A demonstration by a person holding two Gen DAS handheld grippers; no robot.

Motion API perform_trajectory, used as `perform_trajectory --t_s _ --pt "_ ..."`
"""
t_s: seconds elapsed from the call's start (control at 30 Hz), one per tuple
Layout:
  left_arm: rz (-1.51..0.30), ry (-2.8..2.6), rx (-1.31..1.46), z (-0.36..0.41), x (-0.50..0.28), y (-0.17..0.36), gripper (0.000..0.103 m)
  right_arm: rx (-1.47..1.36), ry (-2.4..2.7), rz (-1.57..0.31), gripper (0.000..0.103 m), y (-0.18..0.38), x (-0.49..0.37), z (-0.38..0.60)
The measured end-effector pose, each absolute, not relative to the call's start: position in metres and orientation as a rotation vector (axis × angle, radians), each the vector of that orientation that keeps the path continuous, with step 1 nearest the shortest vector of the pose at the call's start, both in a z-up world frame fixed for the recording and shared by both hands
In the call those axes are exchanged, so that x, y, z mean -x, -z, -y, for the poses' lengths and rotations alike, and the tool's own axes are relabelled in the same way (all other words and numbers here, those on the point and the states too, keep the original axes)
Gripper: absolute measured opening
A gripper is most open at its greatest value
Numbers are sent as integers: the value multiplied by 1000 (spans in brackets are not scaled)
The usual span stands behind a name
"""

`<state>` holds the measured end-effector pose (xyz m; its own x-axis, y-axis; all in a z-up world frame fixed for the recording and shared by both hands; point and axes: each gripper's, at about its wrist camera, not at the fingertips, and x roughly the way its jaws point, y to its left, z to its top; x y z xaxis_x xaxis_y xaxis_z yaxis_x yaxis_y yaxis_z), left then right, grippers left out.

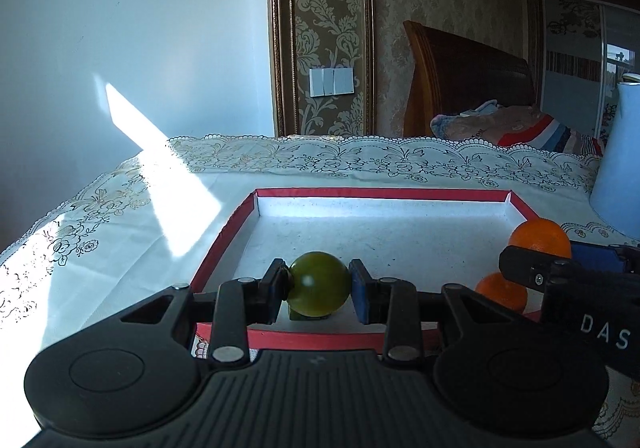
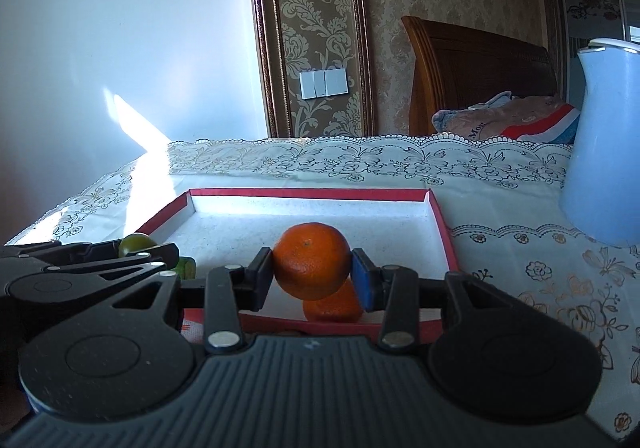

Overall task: Organize fruits
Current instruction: 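Lower the lime into the tray with the left gripper while the right gripper lowers the orange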

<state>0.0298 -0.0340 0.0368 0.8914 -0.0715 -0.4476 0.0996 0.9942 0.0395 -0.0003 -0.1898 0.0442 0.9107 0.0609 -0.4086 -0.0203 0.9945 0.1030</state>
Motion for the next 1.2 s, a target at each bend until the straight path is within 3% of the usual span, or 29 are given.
perform_trajectory --t_s 1.2 --pt "-478 72 -45 38 -55 -22 34 -108 -64 -464 40 -25 -24 190"
